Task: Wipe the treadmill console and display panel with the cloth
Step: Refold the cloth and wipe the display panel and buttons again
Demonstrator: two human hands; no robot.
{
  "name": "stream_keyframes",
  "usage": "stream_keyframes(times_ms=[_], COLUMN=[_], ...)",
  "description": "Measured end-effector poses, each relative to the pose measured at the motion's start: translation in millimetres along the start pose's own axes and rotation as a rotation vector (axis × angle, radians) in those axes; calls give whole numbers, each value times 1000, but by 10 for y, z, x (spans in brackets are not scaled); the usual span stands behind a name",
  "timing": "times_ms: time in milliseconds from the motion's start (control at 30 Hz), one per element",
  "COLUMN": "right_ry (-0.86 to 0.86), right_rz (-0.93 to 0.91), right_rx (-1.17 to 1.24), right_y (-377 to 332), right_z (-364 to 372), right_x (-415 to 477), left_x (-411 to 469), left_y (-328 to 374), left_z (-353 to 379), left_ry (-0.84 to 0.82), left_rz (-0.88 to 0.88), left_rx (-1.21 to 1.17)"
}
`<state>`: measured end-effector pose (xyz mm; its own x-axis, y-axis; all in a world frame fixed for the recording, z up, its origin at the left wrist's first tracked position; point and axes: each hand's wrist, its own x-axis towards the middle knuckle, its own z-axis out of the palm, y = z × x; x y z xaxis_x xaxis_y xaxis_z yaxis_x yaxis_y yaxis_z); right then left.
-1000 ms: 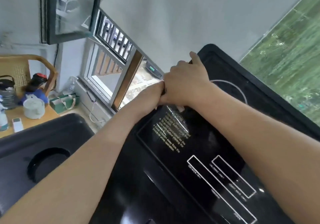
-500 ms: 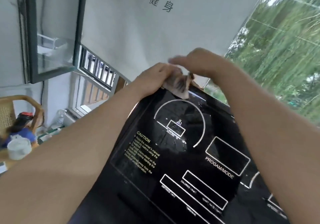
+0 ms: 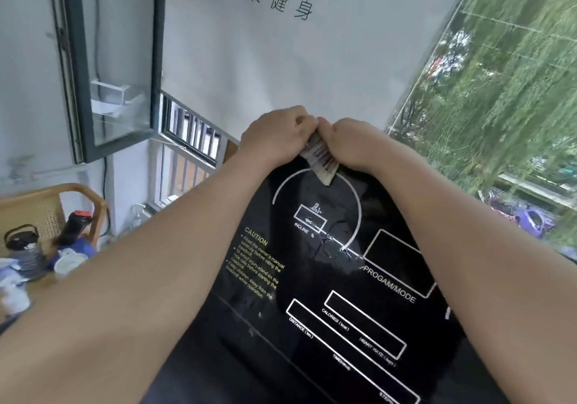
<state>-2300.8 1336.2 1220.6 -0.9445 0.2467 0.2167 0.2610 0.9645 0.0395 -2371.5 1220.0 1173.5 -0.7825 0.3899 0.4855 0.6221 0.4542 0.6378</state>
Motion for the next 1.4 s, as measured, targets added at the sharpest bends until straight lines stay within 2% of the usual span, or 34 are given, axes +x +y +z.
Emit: stream_keyframes(times_ms=[133,333,467,633,700,833,900,1000,1100,1267,1333,1400], right_ry=[-78,-41,-10,-25,-34,72,137,147,133,205,262,358], right_rz=[115,342,395,446,441,279,188,179,219,324,378,451], right_rx=[130,72,17,-55,-88,-215,-205,-128,-174,-196,-119,137], right_y=[473,1229,1529,1770,1659,1089,761,595,879,1595,1865,2039], right_z=[-180,-378,-467,-576,-580,-383,-278,-223,-240,-308,-295,-174], right_x=[-586,-1739,-2270,-2631,-2478,-1951,-1679,-1477,-1668,-2468,-2783,-3001], left_x=[-55,-621,-952,-1281,-1218,-878,-694,-553,-628,-1029,-1208,-1348], left_y=[715,1819,2281,2532,2407,1763,1403,1210,1462,2329,2646,2866], left_z=[125,699,923,1152,1082,695,527,479,590,1021,1217,1378], left_ry=[-116,-314,-327,-215,-205,-159,-123,-131,-162,-295,-333,-339], left_rz=[127,357,433,646,623,531,459,382,336,491,550,599], left_rx=[371,437,498,477,442,506,531,531,482,446,407,404])
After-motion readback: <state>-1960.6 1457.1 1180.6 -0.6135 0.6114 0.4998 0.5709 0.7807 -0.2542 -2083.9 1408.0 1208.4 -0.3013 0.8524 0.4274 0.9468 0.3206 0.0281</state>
